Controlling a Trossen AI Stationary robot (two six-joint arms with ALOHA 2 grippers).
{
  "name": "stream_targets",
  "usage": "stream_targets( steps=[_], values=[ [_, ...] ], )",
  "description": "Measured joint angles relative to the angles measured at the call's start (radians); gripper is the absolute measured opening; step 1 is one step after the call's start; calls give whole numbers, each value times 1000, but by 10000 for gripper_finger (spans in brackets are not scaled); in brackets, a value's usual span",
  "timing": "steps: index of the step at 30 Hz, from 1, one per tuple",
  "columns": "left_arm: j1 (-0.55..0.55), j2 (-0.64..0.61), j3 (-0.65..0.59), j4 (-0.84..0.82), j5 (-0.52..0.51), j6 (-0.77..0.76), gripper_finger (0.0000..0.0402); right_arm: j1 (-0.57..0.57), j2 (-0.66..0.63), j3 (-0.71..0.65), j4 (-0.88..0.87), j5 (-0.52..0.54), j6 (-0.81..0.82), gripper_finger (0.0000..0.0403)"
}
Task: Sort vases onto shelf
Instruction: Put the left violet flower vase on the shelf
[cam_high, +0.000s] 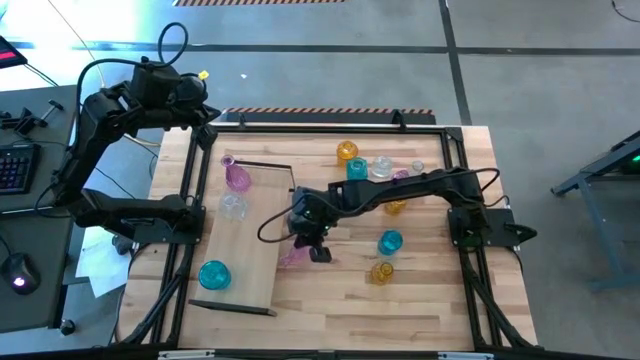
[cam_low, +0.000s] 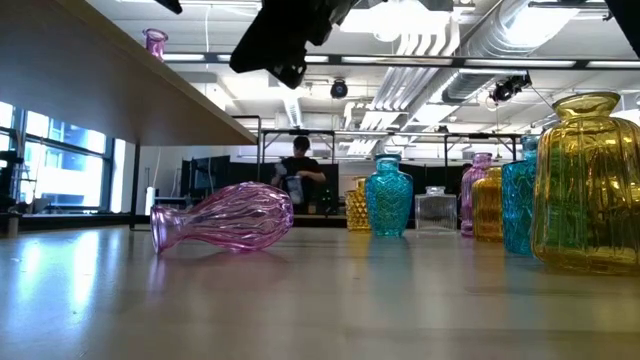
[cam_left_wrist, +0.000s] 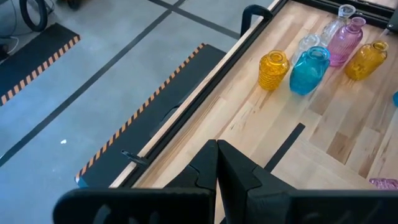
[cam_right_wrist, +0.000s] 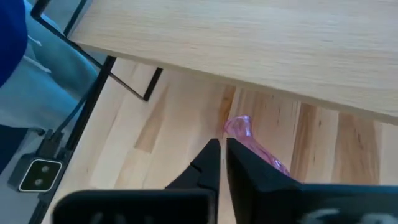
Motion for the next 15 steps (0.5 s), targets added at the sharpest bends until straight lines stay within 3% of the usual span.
stream_targets(
  steps=[4,11,15],
  values=[
    [0,0,0,0,0,0,0,-5,25,0,3,-15,5,78],
    [0,0,0,-2,0,-4,0,-5,84,0,-4,-11,22,226],
    [0,0,0,-14,-1,-8,0,-5,100,0,-12,7,39,281]
  ],
)
